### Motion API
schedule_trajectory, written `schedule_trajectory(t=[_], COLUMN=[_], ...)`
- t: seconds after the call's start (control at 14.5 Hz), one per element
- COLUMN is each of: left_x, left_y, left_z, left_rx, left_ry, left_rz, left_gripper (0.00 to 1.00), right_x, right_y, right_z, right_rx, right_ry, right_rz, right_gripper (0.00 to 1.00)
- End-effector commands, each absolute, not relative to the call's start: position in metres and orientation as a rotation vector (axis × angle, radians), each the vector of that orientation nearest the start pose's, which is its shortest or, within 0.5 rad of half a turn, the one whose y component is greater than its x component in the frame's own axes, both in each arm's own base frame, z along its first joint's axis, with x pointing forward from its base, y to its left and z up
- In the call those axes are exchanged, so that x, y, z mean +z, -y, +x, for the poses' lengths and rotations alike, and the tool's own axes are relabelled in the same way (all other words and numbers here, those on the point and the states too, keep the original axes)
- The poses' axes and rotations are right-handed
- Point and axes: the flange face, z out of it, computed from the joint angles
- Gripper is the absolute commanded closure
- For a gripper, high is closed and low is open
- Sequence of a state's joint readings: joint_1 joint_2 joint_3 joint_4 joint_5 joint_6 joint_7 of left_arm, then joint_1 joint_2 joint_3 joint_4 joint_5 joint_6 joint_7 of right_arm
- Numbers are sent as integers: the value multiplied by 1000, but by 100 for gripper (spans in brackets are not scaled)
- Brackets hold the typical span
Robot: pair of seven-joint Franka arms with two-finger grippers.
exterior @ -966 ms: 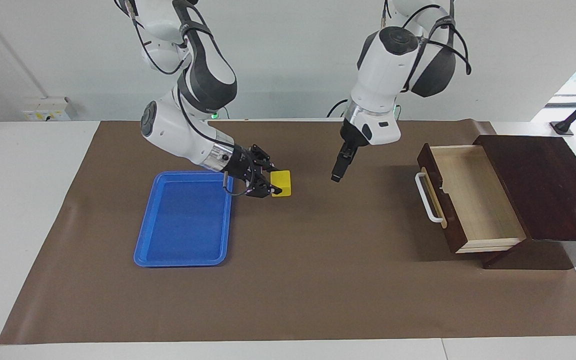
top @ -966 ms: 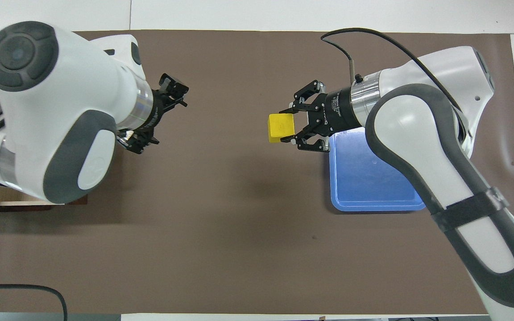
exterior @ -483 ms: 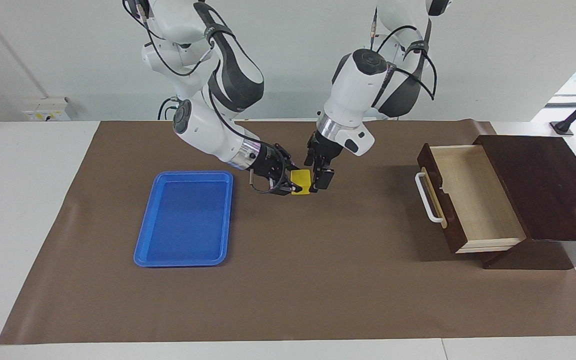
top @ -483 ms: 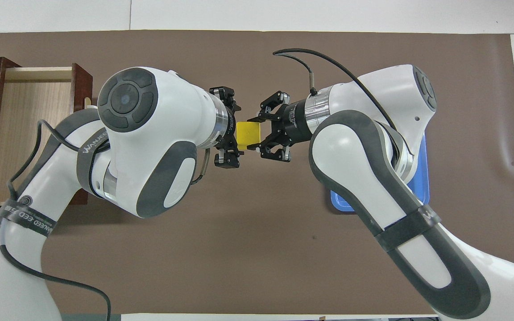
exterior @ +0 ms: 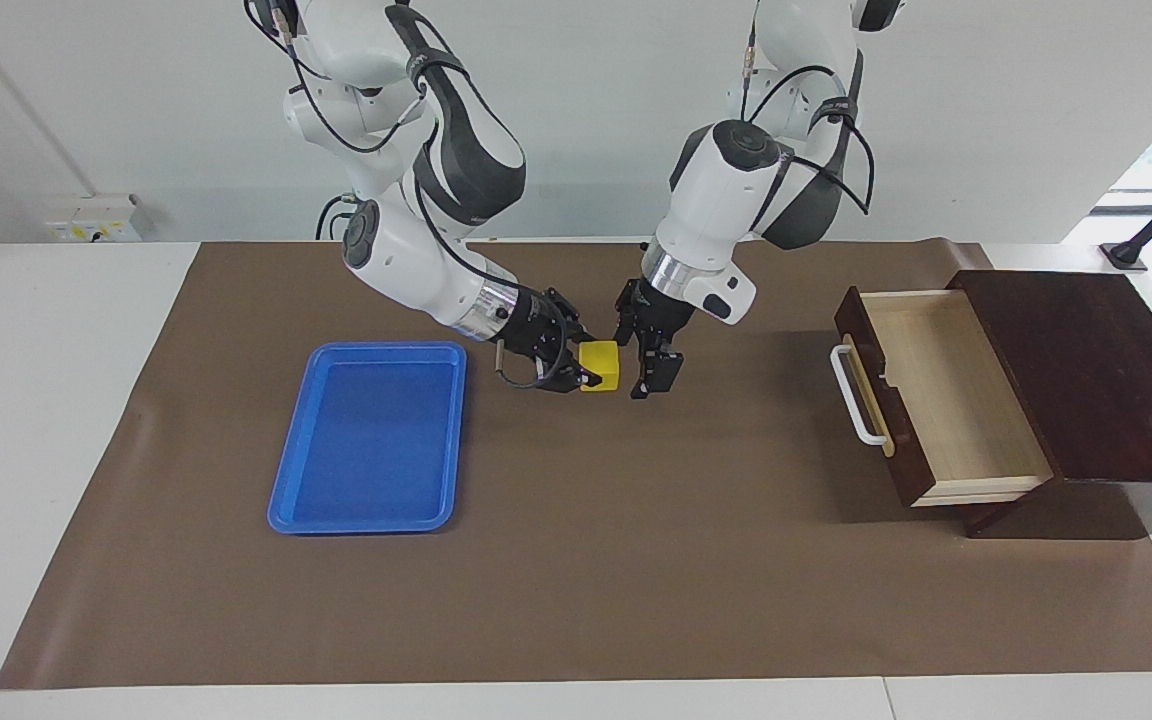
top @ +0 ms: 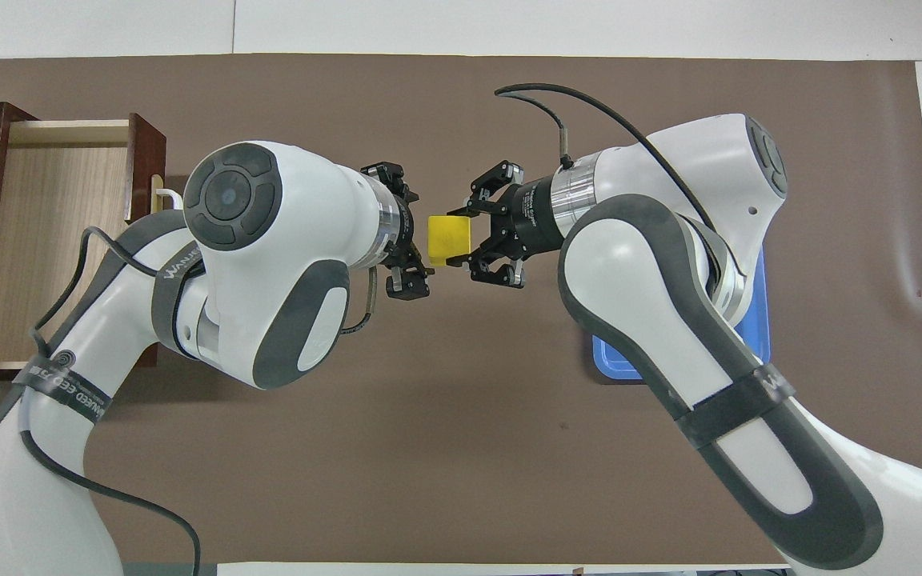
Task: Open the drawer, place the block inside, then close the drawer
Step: 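Close the left gripper on the yellow block and open the right gripper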
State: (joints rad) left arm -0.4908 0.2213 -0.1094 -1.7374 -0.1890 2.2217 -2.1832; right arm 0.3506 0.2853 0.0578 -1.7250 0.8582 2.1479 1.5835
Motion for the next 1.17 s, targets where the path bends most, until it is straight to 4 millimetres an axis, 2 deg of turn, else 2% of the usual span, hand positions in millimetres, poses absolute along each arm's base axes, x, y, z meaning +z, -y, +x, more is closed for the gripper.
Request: schedule_trajectory(t=[0.0,0.21,0.28,0.48,0.69,0.83,0.97,1.03,1.1], left_x=[470,470,469,467,466,466,468,470,469], left_y=[373,376,380,382,382,378,376,375,374], left_z=[519,517,513,512,511,514,516,518,518], left_rx=[-209,-209,-209,-202,-197,-196,-197,-196,-196], left_ry=[-2112,-2107,-2095,-2081,-2072,-2080,-2084,-2084,-2088], left_rz=[1865,1860,1872,1867,1860,1857,1858,1856,1864], left_gripper=[0,7,14,38,76,97,100,100,100], right_x=[447,447,447,448,449,449,449,451,453], right_y=[-286,-286,-286,-285,-284,-282,-281,-282,-279], right_z=[595,595,595,596,597,598,598,598,600], right_rx=[737,737,737,735,737,737,742,746,744], right_ry=[-1846,-1846,-1846,-1846,-1847,-1851,-1859,-1863,-1874], right_rz=[-1732,-1732,-1732,-1730,-1725,-1721,-1713,-1710,-1698], right_gripper=[100,100,100,100,100,100,100,81,1])
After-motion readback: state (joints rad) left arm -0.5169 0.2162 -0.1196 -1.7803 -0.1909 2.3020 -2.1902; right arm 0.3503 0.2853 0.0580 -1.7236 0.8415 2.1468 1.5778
